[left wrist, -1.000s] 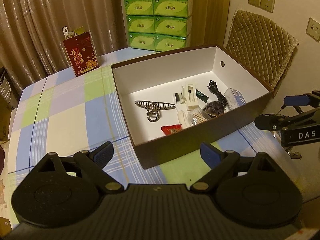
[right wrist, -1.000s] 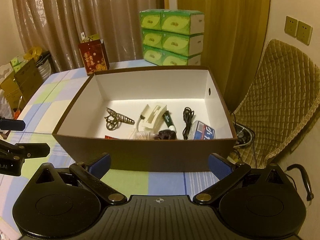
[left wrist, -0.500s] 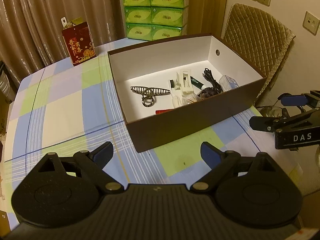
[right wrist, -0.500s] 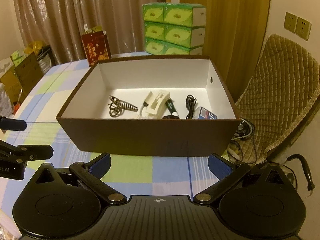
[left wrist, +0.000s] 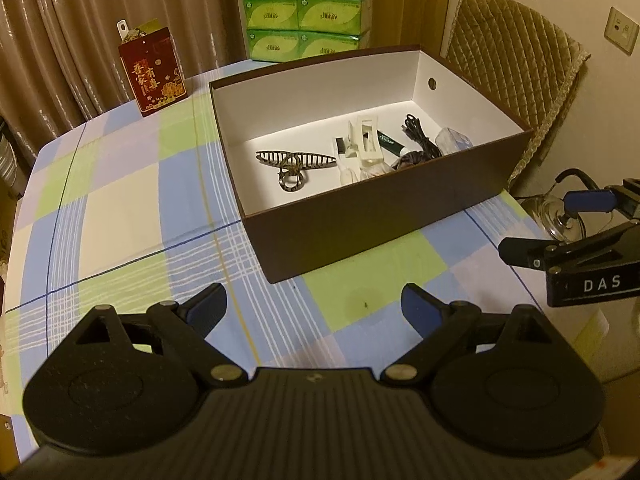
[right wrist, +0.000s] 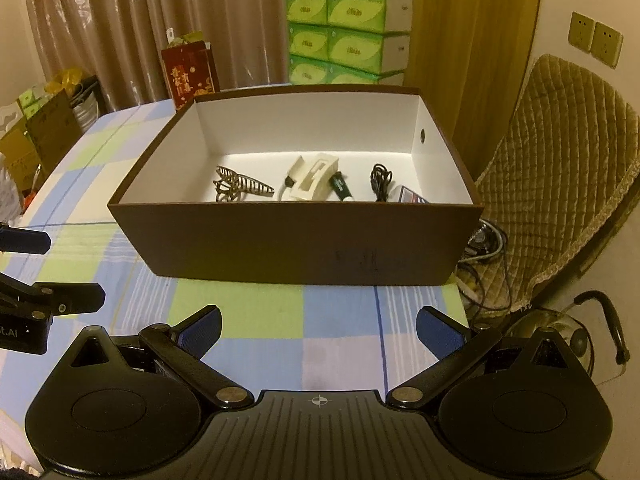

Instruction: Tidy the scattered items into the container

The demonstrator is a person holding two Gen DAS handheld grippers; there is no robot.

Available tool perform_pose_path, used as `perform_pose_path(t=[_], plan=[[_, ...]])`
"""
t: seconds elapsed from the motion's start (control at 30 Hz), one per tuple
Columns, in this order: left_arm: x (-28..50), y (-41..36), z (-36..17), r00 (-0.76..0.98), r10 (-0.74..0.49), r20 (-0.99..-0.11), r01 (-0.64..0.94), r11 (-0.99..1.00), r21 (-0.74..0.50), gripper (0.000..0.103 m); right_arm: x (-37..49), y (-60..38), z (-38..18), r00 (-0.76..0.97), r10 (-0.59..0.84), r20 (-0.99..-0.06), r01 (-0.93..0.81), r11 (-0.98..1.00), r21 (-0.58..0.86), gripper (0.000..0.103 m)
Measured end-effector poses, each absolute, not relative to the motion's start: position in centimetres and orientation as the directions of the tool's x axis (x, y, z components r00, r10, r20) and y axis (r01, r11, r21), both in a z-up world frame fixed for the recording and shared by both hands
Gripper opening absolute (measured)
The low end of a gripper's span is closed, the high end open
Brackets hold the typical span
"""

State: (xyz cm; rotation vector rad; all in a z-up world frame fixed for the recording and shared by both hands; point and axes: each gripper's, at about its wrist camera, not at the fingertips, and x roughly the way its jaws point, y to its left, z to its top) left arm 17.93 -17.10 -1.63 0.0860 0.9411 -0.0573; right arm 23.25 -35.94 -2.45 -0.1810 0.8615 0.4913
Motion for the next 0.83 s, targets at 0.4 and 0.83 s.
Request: perform_pose_path(t=[0.4,0.83], plan=[[18.3,-17.6,-2.6,0.568,-0.008,-0.823,0.08,0.996,0.046,0.092,23.7,-36.5,-3.6,0.521,0.328,-0.788,-0.479,0.876,0.047,0.101],[19.3,-18.0,-2.8,0.574,-0.009,-0.819,0.083,0.995,0.047,0.092,24.8,-36.8,-4.1,0.515,0.332,-0.791,-0.479,0.876,0.056,0.101]])
